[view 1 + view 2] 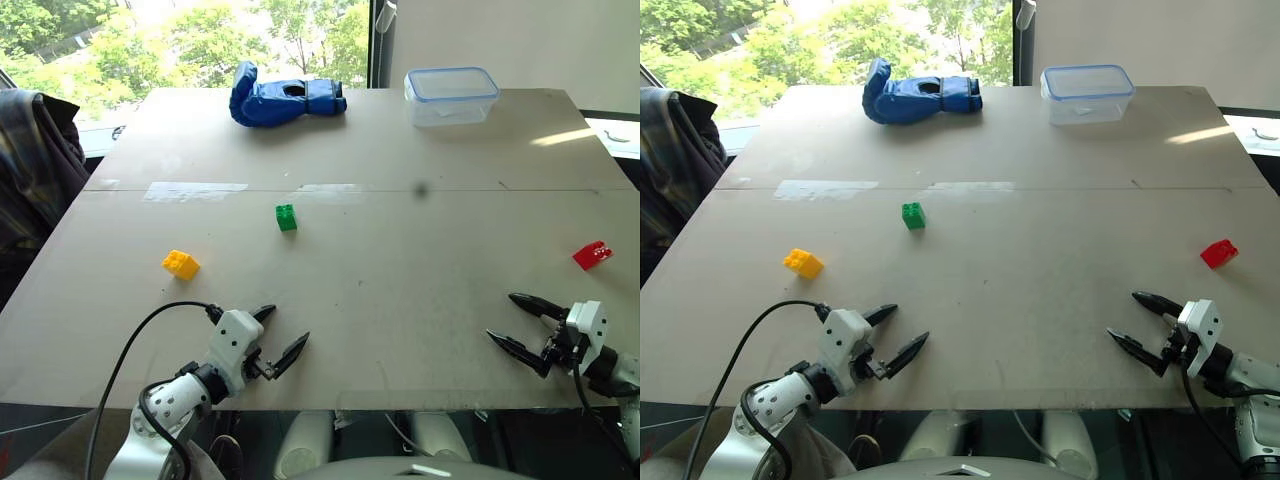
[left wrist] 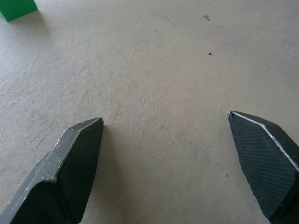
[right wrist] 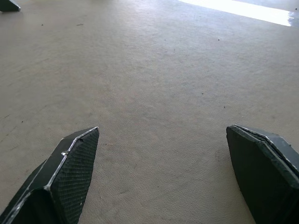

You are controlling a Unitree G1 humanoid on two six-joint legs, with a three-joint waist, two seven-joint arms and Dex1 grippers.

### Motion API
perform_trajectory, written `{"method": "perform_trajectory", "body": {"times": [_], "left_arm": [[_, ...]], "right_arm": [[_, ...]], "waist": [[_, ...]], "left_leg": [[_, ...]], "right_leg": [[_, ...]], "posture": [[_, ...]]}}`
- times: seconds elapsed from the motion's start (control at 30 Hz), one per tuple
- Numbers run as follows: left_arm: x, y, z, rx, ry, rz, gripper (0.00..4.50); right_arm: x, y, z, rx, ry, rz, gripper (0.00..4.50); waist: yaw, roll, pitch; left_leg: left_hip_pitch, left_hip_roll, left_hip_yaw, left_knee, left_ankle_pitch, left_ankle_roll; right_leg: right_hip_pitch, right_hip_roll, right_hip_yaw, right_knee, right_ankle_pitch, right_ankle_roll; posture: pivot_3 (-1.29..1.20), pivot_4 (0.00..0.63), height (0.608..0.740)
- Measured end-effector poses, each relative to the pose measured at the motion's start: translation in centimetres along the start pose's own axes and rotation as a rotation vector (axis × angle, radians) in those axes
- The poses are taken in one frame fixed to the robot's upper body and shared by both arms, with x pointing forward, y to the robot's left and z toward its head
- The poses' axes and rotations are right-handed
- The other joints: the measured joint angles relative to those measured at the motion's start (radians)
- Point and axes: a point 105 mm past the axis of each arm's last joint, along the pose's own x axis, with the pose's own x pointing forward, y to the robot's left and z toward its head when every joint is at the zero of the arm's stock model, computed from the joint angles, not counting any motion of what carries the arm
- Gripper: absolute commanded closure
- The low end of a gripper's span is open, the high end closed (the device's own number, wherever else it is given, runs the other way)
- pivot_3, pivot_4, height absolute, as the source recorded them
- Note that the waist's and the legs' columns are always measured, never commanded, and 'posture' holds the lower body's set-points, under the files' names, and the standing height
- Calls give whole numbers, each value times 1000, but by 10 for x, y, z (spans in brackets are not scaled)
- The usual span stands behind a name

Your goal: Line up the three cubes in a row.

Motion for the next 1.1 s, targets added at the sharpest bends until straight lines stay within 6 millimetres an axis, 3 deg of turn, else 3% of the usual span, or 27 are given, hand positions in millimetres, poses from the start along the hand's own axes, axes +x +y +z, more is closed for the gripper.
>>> {"method": "perform_trajectory", "body": {"times": [0.27,0.57,0.7,0.87,1.1], "left_arm": [[9,7,3,14,-19,-55,139],[9,7,2,14,-22,-59,139],[9,7,3,19,-23,-64,139],[12,7,9,29,-24,-115,139],[25,-6,82,137,-153,-335,139]], "right_arm": [[-14,10,-4,8,20,-60,0],[-12,6,-2,5,17,-74,0],[-9,-3,0,16,13,-112,0],[-20,-30,2,26,27,-256,0],[-55,-84,6,19,89,-472,0]], "waist": [[2,2,0],[0,2,0],[0,2,0],[2,2,1],[0,2,1]], "left_leg": [[-1,-1,-1,0,0,0],[-1,0,0,0,0,0],[-1,0,0,0,0,0],[-2,-1,0,0,0,0],[-9,-2,0,2,1,0]], "right_leg": [[0,0,-2,0,0,0],[0,0,-1,0,0,0],[0,0,-1,0,0,0],[-1,0,-1,0,0,0],[-9,3,-1,3,2,3]], "posture": [[0,150,740],[0,150,740],[0,150,740],[0,150,740],[0,150,740]]}}
